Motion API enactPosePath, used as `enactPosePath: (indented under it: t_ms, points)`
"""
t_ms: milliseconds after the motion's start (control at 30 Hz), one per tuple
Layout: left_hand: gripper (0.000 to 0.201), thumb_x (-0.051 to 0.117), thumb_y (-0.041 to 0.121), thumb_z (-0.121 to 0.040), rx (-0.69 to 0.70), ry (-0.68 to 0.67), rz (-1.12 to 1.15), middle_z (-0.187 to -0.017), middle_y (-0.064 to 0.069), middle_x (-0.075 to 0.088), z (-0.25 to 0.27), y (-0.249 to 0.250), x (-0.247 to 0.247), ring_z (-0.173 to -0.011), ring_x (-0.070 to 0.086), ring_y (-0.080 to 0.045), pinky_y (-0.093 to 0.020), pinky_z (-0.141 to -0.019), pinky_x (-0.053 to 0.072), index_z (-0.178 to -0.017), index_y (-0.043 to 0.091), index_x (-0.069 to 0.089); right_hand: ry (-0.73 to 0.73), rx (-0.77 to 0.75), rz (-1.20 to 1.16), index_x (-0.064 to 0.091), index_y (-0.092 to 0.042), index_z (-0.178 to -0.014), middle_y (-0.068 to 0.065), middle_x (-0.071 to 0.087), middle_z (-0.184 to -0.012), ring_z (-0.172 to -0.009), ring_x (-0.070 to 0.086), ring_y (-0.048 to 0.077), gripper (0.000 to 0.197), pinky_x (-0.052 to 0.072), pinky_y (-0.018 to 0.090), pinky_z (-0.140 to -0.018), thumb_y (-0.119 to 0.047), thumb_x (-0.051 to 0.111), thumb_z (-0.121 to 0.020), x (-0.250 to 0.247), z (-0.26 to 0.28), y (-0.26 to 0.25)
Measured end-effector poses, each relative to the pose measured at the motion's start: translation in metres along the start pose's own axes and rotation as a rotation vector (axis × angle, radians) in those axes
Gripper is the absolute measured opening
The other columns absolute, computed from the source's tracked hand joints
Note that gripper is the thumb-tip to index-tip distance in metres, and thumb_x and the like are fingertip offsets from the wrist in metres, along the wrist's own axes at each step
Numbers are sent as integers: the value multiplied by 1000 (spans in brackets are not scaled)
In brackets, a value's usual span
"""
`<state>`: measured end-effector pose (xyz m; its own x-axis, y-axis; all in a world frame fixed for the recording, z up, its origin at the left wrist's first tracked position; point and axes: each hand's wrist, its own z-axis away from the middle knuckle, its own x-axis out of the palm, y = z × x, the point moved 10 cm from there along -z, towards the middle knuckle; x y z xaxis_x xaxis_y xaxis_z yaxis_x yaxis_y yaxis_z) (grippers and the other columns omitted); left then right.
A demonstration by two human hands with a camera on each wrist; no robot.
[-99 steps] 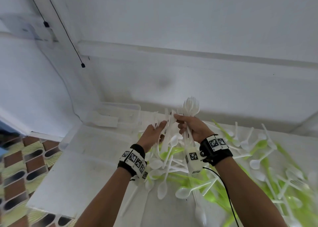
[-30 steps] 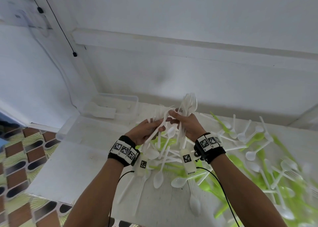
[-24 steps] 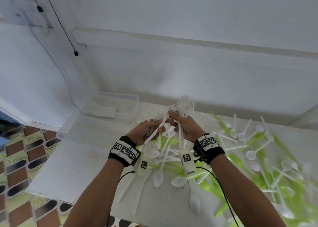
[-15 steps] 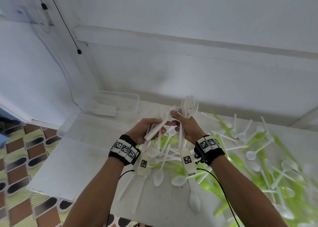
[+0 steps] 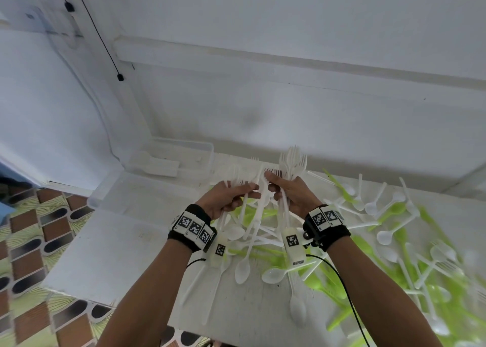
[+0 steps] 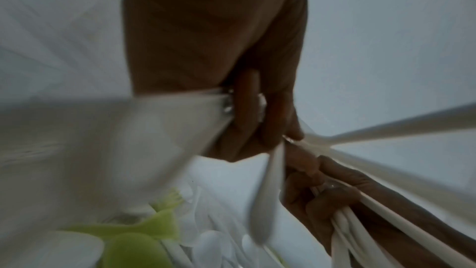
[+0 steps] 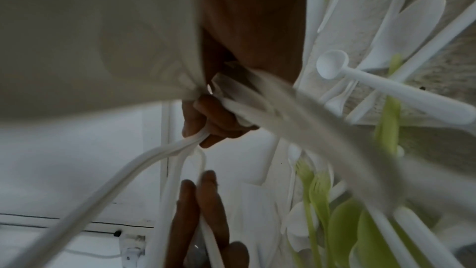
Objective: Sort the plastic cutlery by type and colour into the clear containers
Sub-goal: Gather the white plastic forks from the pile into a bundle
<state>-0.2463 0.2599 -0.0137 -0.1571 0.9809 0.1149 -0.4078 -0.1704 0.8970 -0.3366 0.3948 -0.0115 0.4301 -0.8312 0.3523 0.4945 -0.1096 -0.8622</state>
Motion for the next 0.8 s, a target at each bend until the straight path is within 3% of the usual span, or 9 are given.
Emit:
enactPosePath:
  t_ms: [100,200,333,500,600,800]
  points:
    - [34,80,31,-85,-31,89,-48,-83,-4,77,0,-6,-9,-42,30,-7,-16,-37,23,-95,-1,76,24,-22,31,69,-5,-99,6,59,-78,-63,54,14,22,38,18,-44,-17,82,-85,-6,1,-3]
    - [28,77,26,-88,-6,55,-86,-51,4,59,2,-3,1,-37,27,-7,-18,-36,20,-81,-1,72,70,-49,68,68,-2,-97,10,60,-75,-62,57,15,26,41,21,-45,-18,83,-83,-7,2,-3]
    - [35,69,29,-95,43,-7,-155,-46,4,38,5,6,10,-39,26,-9,-19,-39,19,-64,15,68,139,-7,71,68,1,-91,12,65,-70,-49,58,11,22,45,19,-45,-15,82,-84,-12,0,1]
    - [28,64,29,-99,18,-71,-199,-49,5,37,7,4,13,-39,28,-9,-17,-38,22,-81,8,69,58,30,-46,68,3,-90,10,73,-79,-63,70,15,7,55,19,-58,-2,73,-89,-4,2,7]
    - [37,66,28,-97,-22,-71,-203,-56,7,49,3,-1,14,-43,34,-8,-16,-38,25,-114,-5,70,63,45,-21,67,-2,-83,8,67,-71,-50,61,9,12,49,17,-49,-7,75,-89,-3,2,12]
    - [30,55,25,-103,-66,-127,-58,-78,6,70,9,-5,21,-50,38,-10,-15,-37,20,-123,8,70,17,36,47,67,-3,-81,12,61,-72,-47,54,9,19,44,17,-46,-15,79,-87,-2,-1,10]
